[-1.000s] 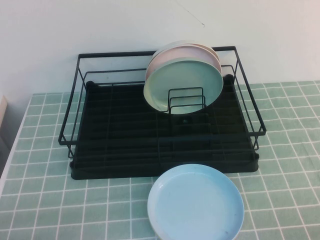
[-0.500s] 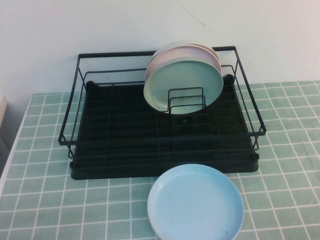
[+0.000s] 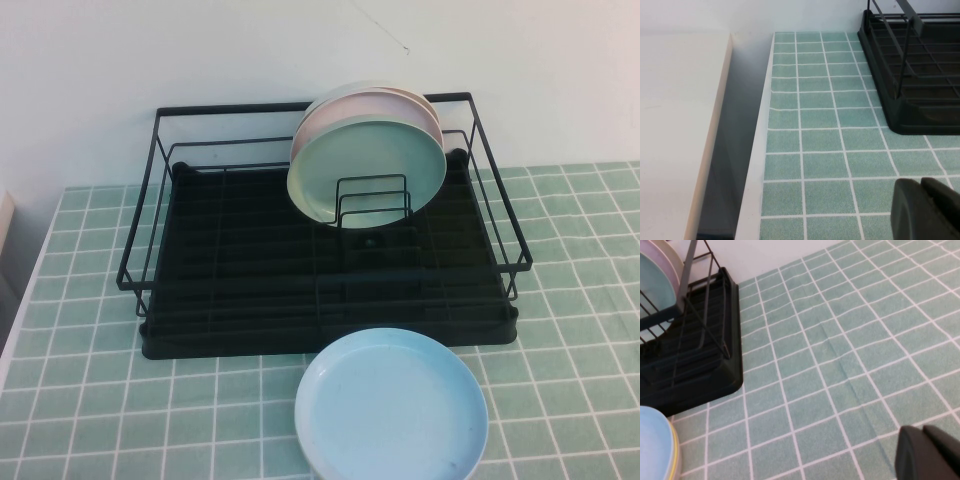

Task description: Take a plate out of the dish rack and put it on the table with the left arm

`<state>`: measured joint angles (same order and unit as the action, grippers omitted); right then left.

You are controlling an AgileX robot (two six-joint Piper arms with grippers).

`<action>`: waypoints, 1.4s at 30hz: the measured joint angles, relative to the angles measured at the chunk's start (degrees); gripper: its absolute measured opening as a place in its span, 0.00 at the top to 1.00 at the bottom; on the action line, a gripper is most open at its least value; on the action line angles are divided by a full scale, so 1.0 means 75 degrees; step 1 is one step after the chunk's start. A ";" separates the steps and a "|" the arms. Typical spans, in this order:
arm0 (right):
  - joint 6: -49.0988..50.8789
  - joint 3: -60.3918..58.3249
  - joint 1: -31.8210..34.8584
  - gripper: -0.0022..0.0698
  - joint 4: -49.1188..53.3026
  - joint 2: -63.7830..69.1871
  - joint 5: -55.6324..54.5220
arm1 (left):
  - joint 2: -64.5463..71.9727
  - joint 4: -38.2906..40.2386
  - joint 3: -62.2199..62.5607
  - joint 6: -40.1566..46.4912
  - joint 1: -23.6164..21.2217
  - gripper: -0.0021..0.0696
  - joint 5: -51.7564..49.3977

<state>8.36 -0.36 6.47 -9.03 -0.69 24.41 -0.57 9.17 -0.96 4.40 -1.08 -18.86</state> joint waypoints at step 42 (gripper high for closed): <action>0.0000 0.0000 0.0000 0.97 0.0000 0.0000 0.0000 | 0.1917 0.1816 0.4209 -0.1920 0.0000 0.98 0.2055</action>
<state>8.36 -0.36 6.47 -9.03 -0.69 24.41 13.81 22.79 30.61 -10.00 -1.08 -3.45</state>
